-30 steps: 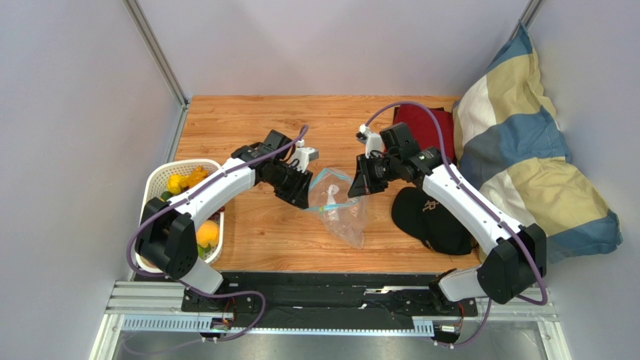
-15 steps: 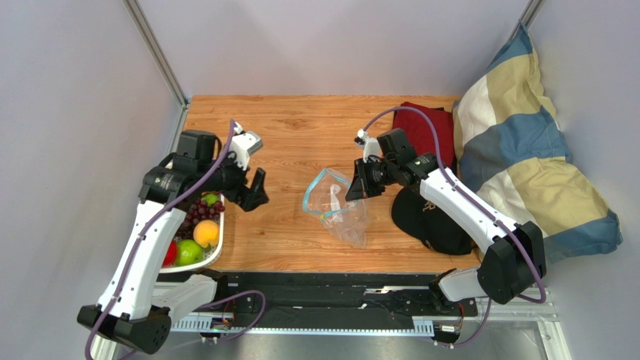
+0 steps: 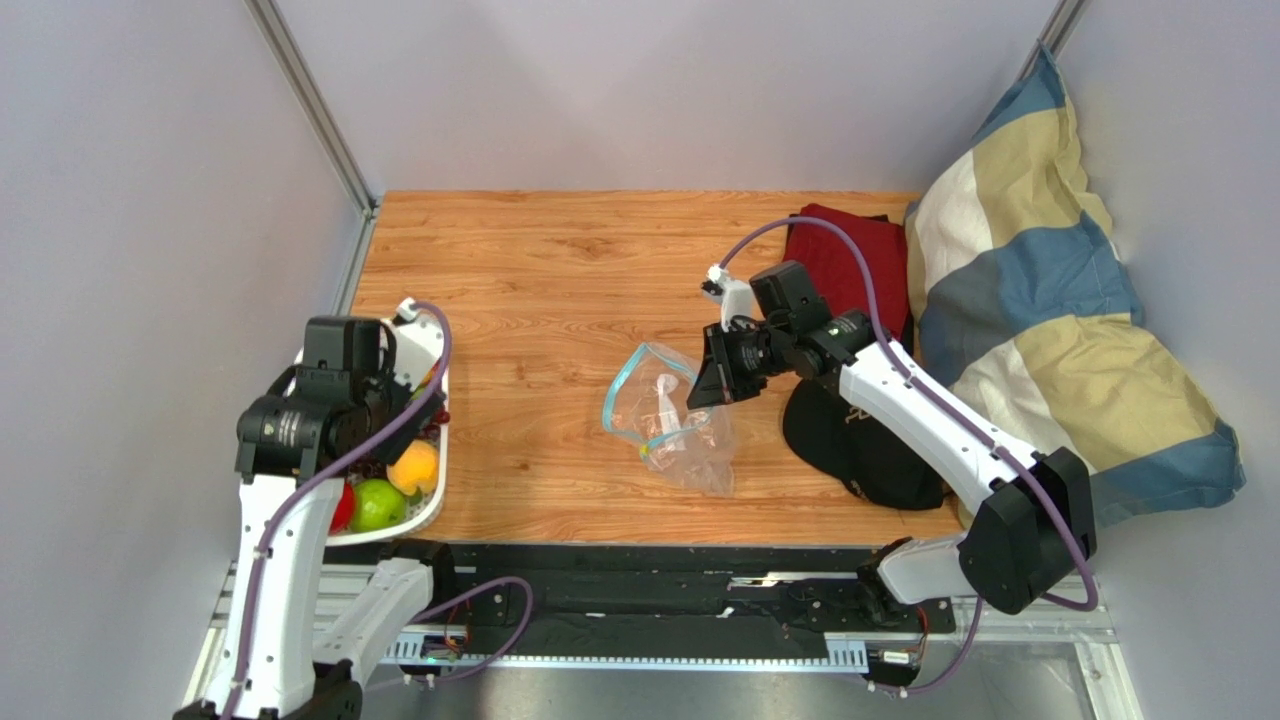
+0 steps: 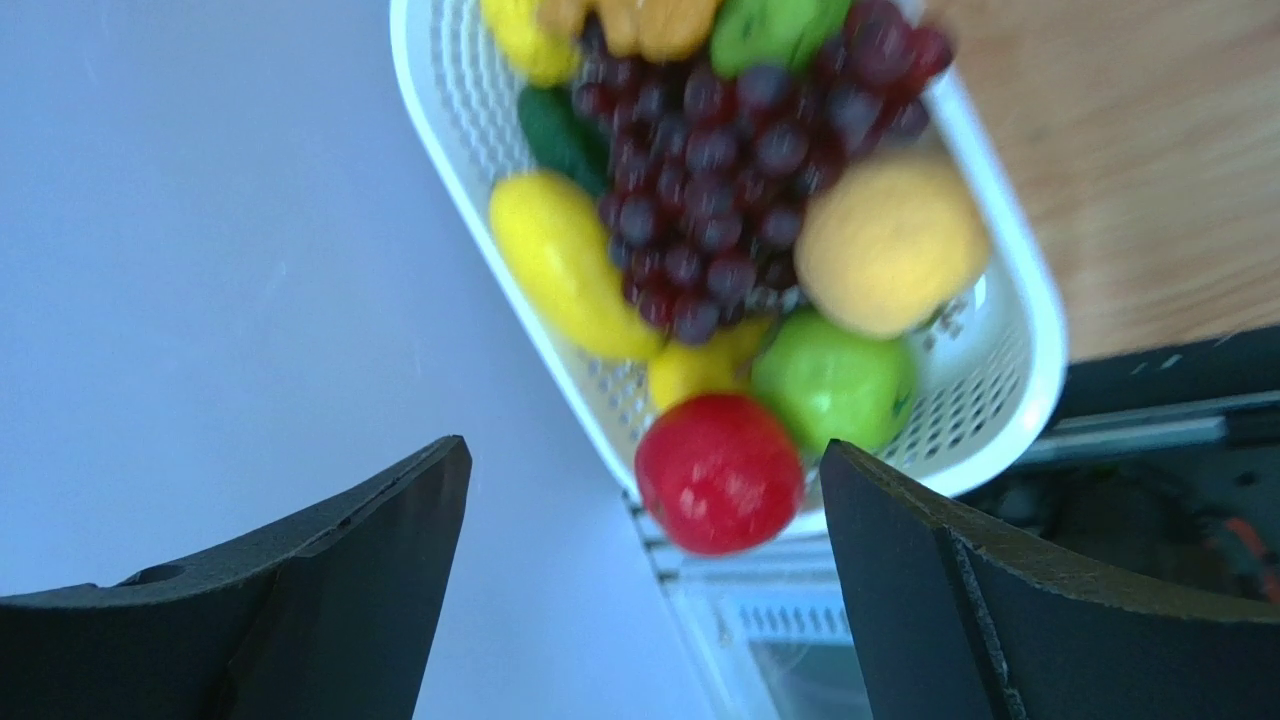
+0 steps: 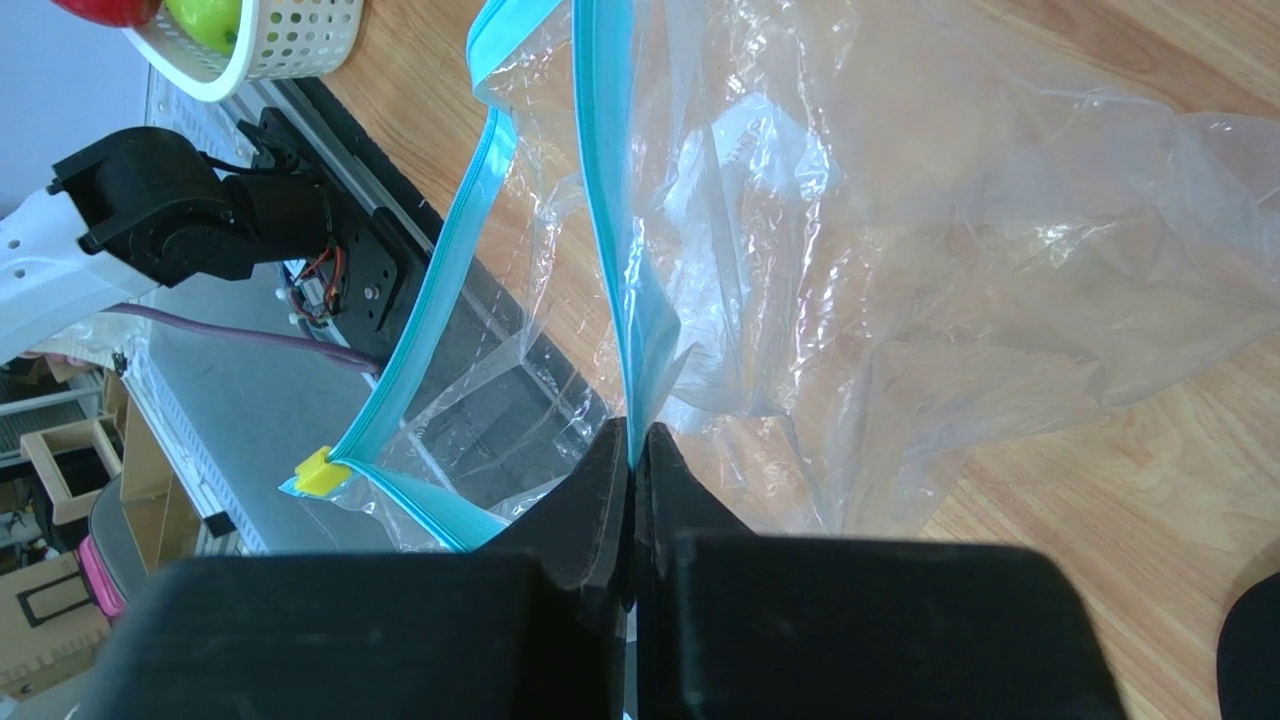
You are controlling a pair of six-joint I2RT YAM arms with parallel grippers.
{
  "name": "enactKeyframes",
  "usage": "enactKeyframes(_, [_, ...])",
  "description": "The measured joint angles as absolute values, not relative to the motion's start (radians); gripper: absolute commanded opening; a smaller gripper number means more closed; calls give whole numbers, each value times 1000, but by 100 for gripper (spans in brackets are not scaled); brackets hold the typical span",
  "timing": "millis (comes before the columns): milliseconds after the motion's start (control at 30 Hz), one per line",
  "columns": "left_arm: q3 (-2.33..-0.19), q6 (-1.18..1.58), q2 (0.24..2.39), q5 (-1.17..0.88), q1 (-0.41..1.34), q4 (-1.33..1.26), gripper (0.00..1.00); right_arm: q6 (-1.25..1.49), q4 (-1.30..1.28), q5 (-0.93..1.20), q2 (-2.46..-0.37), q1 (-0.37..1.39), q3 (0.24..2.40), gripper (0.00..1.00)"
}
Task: Place the food in the zip-top bag and seal the zipper
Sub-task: Pick up the fake fruit from the bin.
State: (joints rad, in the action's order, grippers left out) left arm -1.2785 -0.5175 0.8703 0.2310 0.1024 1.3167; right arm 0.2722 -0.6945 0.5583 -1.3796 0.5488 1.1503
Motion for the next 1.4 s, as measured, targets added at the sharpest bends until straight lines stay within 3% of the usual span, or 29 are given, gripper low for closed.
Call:
enactKeyframes(267, [-1061,-644,855,382,-30,1346,99,223,-712,541,-1378,555,1159,0])
enactKeyframes(600, [-816,-703,870,478,-49,1345,99,197,-731,532,-1378,555,1169,0])
enactKeyframes(1400, [-708,-897,981,573,-168,1225,99,182,-752,533,-1388,555,1213,0])
